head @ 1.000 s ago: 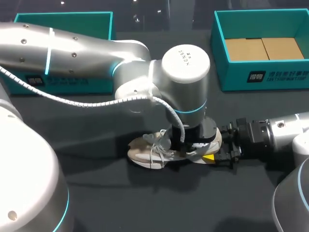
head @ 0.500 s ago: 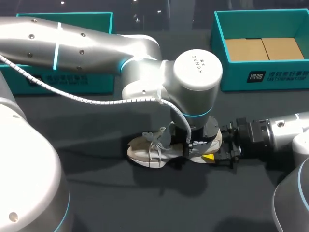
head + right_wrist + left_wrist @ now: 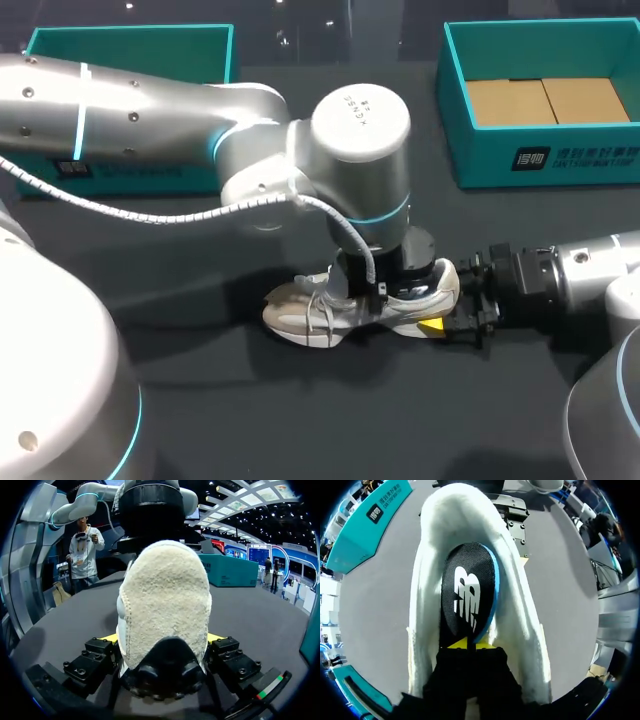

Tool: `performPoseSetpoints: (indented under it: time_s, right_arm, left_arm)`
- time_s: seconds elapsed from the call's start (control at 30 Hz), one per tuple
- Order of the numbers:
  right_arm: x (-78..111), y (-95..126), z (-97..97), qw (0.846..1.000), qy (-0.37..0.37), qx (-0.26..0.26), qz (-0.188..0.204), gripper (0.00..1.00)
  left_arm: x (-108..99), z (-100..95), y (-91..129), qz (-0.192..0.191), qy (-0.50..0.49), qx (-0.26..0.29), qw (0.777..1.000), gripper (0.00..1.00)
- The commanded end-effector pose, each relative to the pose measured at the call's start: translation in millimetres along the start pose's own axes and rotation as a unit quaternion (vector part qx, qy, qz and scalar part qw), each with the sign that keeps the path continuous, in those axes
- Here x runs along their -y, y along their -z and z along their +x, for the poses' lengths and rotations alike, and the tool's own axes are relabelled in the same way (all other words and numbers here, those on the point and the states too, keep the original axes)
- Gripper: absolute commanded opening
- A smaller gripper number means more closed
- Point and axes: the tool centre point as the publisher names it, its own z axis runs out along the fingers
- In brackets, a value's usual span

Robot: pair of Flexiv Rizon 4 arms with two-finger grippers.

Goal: Take the shoe out of the shoebox, open the shoe tongue, remove and reinsert the insole, then place the shoe into the shoebox

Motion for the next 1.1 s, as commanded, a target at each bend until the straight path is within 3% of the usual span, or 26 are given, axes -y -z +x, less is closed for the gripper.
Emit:
performPoseSetpoints:
  time_s: [0.03, 0.6, 0.8, 1.1]
  right_arm:
    - [0.6, 1, 0.9, 1.000, 0.000, 0.000, 0.002, 0.00]
    - [0.6, 1, 0.9, 1.000, 0.000, 0.000, 0.002, 0.00]
    - [0.6, 1, 0.9, 1.000, 0.000, 0.000, 0.002, 0.00]
    - [0.6, 1, 0.9, 1.000, 0.000, 0.000, 0.002, 0.00]
  left_arm:
    - [-23, -10.1, 7, 0.057, 0.005, -0.026, 0.998, 0.00]
    - [-16, 6.6, 43, 0.147, -0.005, -0.068, 0.987, 0.00]
    - [-1, 6.0, 59, 0.173, -0.008, -0.059, 0.983, 0.00]
    - [28, 2.3, 68, 0.181, -0.013, -0.031, 0.983, 0.00]
